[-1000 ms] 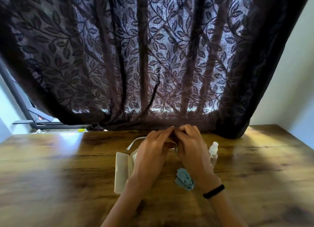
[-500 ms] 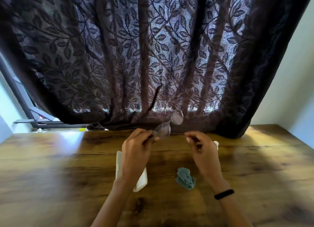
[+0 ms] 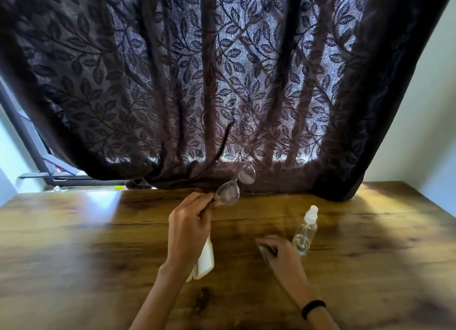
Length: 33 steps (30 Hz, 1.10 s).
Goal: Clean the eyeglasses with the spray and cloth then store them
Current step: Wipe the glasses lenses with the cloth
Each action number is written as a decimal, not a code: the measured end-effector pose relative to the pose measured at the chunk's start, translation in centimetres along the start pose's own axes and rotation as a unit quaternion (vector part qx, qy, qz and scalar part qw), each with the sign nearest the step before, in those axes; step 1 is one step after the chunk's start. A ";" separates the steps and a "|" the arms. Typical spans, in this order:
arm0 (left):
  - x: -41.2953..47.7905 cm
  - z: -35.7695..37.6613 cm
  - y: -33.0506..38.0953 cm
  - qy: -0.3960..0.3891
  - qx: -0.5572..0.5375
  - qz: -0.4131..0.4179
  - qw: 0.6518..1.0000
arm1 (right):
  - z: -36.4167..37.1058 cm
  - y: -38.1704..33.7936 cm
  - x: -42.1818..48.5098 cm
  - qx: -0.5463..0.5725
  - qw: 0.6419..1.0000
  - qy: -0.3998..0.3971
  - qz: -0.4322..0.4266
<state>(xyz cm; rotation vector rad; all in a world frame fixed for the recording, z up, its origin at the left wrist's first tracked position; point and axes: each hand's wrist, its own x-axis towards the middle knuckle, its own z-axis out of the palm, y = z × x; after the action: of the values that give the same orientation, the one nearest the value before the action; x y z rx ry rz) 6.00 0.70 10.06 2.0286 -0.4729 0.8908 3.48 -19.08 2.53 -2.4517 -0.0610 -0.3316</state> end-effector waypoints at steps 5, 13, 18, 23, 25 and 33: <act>-0.1 0.3 0.3 -0.024 0.012 -0.005 1.000 | -3.6 -6.2 2.0 0.188 0.961 0.165 -0.119; -0.5 0.9 1.5 -0.015 0.007 0.002 1.000 | -3.3 -10.1 2.9 0.147 0.957 0.165 -0.189; -1.3 1.1 2.0 0.026 -0.026 -0.015 0.999 | -2.7 -9.8 1.7 0.125 0.948 0.170 -0.237; -2.0 1.5 2.3 0.044 -0.052 -0.016 0.998 | -4.0 -8.5 2.8 0.114 0.958 0.171 -0.199; -2.2 1.8 2.4 0.045 -0.064 -0.019 0.997 | -4.3 -8.5 3.4 0.111 0.961 0.162 -0.197; -1.8 2.4 1.3 0.099 -0.059 -0.023 0.993 | -3.4 -9.3 2.1 0.092 0.952 0.148 -0.251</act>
<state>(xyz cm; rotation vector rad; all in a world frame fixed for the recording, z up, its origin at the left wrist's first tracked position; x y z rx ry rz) 5.03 -2.01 8.55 1.8154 -0.3593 1.0017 3.58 -13.93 11.27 -2.1468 -0.5662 -0.8692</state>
